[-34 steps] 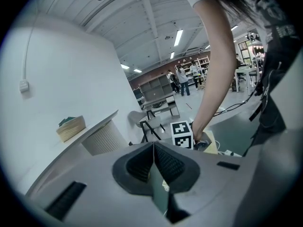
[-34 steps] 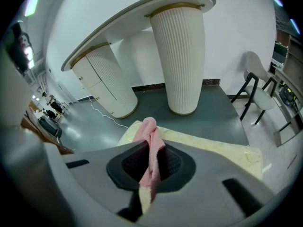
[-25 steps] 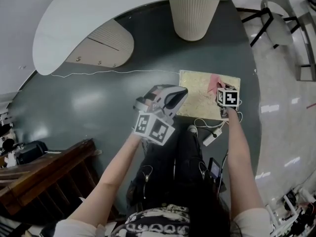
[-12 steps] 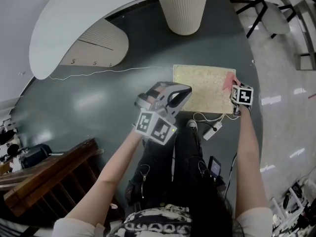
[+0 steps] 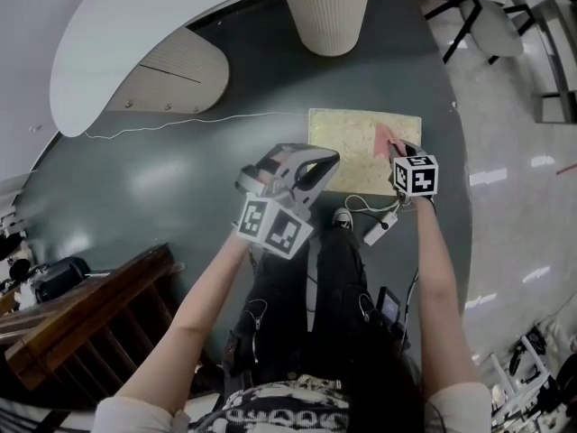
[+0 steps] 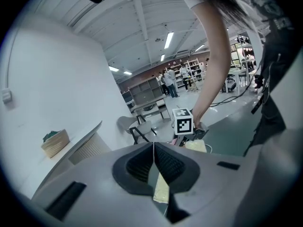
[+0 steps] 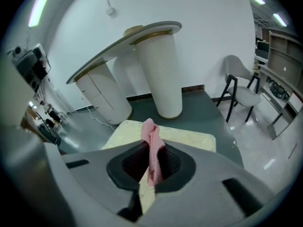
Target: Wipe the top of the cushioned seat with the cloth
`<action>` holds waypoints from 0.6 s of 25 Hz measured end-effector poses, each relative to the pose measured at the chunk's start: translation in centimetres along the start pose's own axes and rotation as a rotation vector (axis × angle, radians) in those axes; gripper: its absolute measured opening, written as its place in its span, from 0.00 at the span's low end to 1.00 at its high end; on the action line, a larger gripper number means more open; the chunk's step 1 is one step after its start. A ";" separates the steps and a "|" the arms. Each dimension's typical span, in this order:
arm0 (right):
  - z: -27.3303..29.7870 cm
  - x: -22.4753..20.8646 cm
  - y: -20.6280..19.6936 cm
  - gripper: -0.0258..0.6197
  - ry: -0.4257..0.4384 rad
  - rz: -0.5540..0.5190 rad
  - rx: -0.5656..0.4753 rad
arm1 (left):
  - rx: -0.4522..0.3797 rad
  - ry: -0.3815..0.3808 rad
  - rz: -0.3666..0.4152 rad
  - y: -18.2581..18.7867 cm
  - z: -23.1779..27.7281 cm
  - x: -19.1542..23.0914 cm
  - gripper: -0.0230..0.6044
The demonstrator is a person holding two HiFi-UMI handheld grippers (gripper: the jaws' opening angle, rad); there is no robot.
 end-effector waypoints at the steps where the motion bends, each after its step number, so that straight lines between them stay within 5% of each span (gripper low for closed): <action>1: 0.4 1.3 0.0 0.05 0.027 -0.003 -0.002 | 0.005 0.004 0.002 0.0 -0.3 0.1 0.05; 8: 4.4 9.6 -1.0 0.05 0.188 -0.005 0.015 | 0.044 0.025 0.000 -0.6 -2.1 0.7 0.05; 15: 7.3 14.3 -2.5 0.05 0.248 -0.004 0.053 | 0.058 0.042 -0.016 -1.5 -3.7 1.0 0.05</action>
Point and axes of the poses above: the fingertips, and each gripper's own axes: z forward along the fingers, x to its left, y out of its top, the point moved 7 cm from there along -z, backward along the fingers, and after that the axes turned 13 degrees about -x, right-handed, at the moved point
